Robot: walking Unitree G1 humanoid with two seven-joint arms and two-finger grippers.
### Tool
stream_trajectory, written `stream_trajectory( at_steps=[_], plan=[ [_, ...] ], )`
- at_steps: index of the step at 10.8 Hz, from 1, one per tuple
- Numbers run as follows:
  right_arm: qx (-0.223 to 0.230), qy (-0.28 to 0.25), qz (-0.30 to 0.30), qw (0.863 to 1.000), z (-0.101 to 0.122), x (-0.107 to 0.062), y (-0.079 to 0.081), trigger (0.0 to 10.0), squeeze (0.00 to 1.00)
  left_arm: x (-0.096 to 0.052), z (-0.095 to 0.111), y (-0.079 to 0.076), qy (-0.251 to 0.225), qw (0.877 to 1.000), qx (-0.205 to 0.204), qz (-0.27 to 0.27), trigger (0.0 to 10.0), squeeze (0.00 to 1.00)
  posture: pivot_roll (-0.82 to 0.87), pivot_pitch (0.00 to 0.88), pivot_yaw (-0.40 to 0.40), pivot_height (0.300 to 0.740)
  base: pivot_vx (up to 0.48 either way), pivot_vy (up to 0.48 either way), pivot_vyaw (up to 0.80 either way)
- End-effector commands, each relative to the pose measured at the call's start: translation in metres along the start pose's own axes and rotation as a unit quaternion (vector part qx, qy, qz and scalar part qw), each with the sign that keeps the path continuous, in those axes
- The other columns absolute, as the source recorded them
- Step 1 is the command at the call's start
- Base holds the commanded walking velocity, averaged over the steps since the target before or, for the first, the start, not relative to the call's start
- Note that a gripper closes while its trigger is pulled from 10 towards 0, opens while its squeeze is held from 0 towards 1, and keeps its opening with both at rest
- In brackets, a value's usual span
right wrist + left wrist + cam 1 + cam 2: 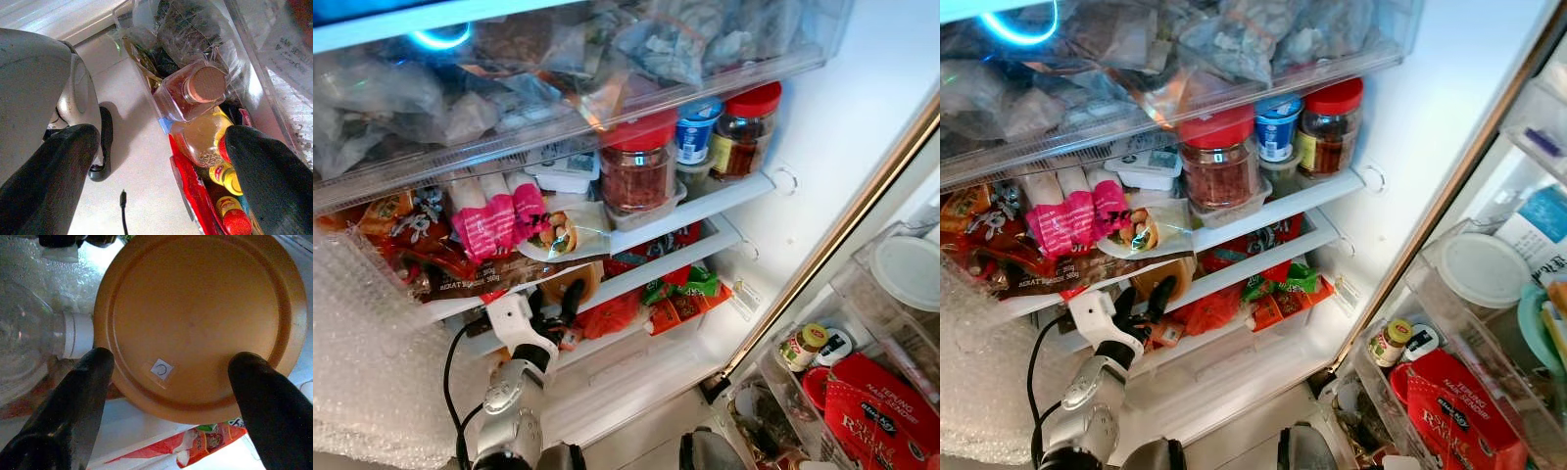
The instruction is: Restocking fridge
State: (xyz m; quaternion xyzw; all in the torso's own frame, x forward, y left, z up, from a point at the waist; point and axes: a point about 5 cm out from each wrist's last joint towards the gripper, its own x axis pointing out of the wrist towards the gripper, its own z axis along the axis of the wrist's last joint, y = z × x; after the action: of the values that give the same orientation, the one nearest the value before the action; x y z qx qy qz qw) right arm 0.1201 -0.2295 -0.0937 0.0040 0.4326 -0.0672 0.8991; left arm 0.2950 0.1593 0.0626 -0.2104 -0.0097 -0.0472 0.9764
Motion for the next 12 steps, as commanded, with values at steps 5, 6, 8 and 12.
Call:
stream_trajectory(
  at_steps=[5, 6, 8, 12],
  plan=[
    [0.001, -0.005, -0.017, 1.0, -0.002, -0.002, -0.005, 10.0, 0.0, -0.001, 0.023, -0.006, -0.028, 0.996, 0.065, -0.049, 10.0, 0.0, -0.18, 0.13, 0.005, 0.655, 0.0, 0.0, 0.0],
    [0.001, -0.005, -0.017, 1.0, -0.002, -0.002, -0.005, 10.0, 0.0, -0.005, 0.02, -0.007, -0.021, 0.995, 0.083, -0.06, 10.0, 0.0, -0.18, 0.13, 0.005, 0.655, 0.0, 0.0, 0.0],
    [0.001, -0.006, -0.017, 1.0, -0.002, -0.002, -0.005, 10.0, 0.0, -0.016, 0.01, -0.007, 0.001, 0.991, 0.113, -0.073, 10.0, 0.0, -0.18, 0.13, 0.005, 0.655, 0.0, 0.0, 0.0],
    [0.0, -0.008, -0.016, 1.0, -0.001, -0.002, -0.005, 10.0, 0.0, -0.025, 0.006, -0.009, 0.011, 0.984, 0.157, -0.088, 10.0, 0.0, -0.18, 0.131, 0.002, 0.655, 0.0, 0.0, 0.0]
  ],
)
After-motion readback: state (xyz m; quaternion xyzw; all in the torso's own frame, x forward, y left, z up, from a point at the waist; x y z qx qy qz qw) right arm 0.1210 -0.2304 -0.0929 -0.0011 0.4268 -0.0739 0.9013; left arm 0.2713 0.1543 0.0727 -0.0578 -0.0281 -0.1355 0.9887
